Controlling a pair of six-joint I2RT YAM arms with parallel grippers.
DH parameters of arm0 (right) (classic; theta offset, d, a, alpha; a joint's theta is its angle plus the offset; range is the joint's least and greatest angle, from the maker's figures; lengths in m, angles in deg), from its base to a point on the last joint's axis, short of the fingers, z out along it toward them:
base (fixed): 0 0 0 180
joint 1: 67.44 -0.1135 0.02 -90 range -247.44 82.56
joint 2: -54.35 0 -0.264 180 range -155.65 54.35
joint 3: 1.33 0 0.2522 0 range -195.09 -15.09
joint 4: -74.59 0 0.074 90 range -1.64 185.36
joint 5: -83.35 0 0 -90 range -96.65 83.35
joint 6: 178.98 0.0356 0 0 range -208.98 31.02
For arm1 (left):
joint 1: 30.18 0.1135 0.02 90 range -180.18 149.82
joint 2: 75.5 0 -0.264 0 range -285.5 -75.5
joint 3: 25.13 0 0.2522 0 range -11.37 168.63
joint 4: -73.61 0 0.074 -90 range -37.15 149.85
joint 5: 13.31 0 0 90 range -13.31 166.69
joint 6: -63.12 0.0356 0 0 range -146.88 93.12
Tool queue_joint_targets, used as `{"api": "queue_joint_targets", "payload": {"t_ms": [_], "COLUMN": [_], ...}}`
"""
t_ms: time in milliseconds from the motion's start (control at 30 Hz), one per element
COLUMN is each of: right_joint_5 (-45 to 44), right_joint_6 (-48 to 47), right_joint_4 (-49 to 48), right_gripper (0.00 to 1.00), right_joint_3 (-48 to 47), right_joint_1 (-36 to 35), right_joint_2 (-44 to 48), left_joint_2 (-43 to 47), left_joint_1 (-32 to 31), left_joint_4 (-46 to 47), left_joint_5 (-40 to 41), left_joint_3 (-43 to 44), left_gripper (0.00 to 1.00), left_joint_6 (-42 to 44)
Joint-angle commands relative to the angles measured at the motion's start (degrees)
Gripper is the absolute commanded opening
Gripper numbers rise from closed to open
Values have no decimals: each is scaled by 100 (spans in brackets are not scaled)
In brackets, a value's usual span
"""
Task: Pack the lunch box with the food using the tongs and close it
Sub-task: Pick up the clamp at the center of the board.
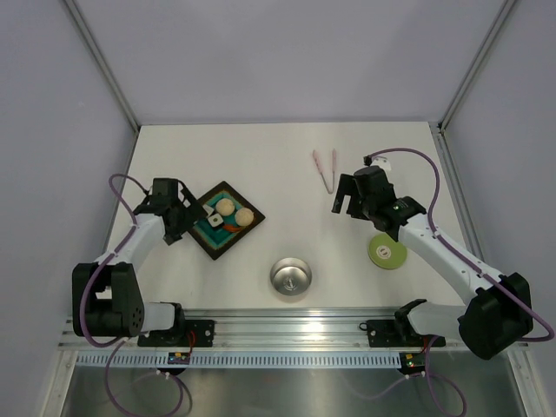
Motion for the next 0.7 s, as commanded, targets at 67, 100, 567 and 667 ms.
{"api": "queue_joint_targets", "payload": {"t_ms": [67,100,567,667], "right_joint_5": [105,97,720,712], "right_joint_6": [-133,-168,-1196,-1372], "right_joint_4": [-165,-77,1197,1303], "right_gripper": [100,100,99,99], "right_joint_3": [-284,-598,-4327,-4863], "right_joint_1": [26,26,729,738], "right_joint_2": [-24,-321,-4557,-5112], "left_joint_2": [140,176,616,738], "left_joint_1": [-1,-1,297,394], "left_joint_4": [926,952,1014,970], "left_joint_5": [-605,-588,-851,-930], "left_joint_3": [-398,-451,-601,-601], "left_gripper": [99,99,99,99], "left_joint_6": [-562,-579,-553,-501]}}
